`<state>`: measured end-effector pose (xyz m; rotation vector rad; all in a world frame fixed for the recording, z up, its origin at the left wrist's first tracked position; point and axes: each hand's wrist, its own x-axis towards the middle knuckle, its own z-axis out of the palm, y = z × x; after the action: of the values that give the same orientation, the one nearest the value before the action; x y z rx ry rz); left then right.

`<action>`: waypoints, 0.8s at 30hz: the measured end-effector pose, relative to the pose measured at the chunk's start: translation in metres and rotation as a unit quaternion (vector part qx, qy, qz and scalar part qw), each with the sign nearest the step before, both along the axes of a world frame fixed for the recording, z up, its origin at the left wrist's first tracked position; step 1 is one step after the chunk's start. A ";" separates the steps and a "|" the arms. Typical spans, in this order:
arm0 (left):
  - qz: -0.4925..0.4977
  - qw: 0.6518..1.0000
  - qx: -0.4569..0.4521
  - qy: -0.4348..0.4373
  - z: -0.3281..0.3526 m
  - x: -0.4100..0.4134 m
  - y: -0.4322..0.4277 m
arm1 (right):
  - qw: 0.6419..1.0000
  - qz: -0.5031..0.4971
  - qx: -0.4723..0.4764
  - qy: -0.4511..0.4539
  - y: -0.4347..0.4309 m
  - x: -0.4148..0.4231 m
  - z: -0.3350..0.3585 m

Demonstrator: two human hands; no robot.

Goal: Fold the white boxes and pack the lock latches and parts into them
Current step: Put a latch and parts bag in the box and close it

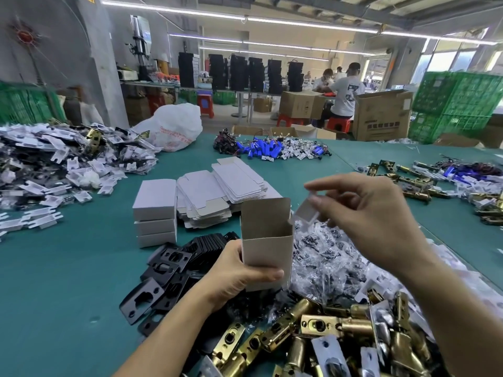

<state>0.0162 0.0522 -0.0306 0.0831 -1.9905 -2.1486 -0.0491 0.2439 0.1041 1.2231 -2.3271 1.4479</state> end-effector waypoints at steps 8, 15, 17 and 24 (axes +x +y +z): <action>0.009 0.970 0.242 0.018 -0.002 -0.001 -0.005 | 0.998 0.023 -0.061 -0.023 -0.035 0.019 -0.008; 0.071 0.946 0.315 0.034 -0.001 -0.005 -0.008 | 0.995 0.016 -0.095 -0.029 -0.042 0.019 -0.007; 0.082 0.970 0.226 0.018 -0.004 -0.006 -0.005 | 0.996 0.000 -0.088 0.003 -0.041 0.016 -0.008; 0.072 0.990 0.115 0.048 -0.007 -0.008 0.001 | 0.985 -0.050 0.006 0.164 -0.047 0.017 -0.007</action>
<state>0.0087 0.0535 -0.0372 0.1507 -1.6253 -2.2335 -0.0323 0.1969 0.0976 1.2218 -2.1414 1.1055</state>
